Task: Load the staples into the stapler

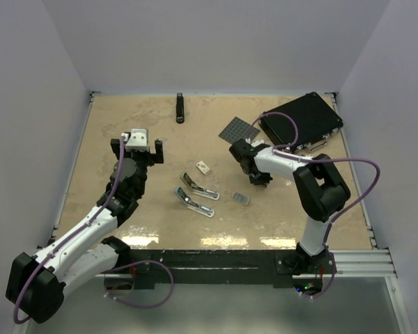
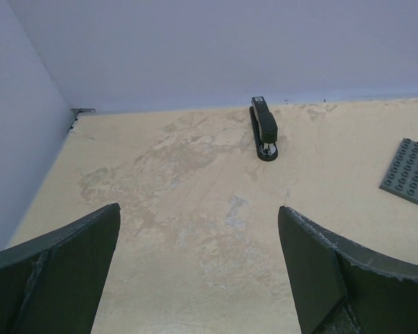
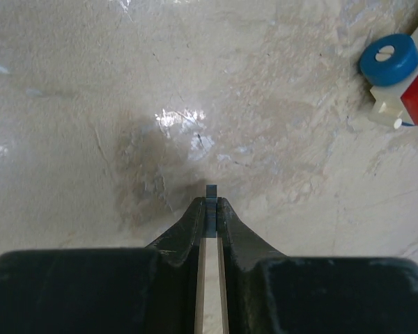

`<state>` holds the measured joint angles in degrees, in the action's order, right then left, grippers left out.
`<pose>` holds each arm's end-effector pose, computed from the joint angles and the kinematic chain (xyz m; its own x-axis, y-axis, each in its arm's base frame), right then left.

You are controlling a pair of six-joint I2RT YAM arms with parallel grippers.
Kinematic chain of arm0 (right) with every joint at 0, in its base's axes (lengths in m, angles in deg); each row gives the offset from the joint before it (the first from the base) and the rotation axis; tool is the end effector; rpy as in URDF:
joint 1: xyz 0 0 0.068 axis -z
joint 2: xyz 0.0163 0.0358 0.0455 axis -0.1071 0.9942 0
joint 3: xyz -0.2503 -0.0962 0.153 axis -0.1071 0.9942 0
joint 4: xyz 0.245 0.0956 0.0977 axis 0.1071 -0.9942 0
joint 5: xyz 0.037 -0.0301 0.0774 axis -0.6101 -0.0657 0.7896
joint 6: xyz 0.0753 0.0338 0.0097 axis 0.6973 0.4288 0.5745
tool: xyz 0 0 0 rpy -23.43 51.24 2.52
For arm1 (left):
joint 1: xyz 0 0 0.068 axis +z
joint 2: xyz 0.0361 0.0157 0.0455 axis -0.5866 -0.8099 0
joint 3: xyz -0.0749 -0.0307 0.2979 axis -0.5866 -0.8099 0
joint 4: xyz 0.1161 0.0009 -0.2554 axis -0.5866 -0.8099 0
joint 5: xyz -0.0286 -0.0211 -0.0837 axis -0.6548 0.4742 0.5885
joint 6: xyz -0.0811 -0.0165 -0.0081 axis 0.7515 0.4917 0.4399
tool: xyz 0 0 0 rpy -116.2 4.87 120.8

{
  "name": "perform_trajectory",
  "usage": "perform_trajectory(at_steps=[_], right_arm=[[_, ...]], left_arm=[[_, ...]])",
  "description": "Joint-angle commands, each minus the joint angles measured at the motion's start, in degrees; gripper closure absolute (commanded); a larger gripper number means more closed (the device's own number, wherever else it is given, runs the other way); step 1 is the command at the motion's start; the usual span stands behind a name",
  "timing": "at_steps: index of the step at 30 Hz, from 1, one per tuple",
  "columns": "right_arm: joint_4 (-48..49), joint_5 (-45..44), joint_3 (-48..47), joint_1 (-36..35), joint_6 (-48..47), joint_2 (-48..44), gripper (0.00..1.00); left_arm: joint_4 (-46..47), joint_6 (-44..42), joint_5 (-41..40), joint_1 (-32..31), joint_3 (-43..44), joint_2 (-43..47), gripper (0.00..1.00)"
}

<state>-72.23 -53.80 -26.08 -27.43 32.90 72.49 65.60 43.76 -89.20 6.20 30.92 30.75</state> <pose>0.3181 0.1634 0.1572 -0.9064 -0.0924 -0.4122 0.0813 0.9194 -0.3848 0.2239 -0.0832 0.3117 0.0164 0.0349 -0.9993 -0.0434 0.9985 0.0342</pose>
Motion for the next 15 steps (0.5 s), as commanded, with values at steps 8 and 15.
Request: perform_trajectory(at_steps=[8, 15], right_arm=[[0.95, -5.90, -3.61, -1.92, 0.19, 7.61, 0.81], [-0.02, -4.06, -5.71, -5.17, 1.60, 9.63, 0.70]], left_arm=[[3.67, -0.20, 0.70, -0.43, -0.34, 1.96, 0.00], [3.93, -0.55, 0.79, -0.43, -0.51, 2.40, 0.00]])
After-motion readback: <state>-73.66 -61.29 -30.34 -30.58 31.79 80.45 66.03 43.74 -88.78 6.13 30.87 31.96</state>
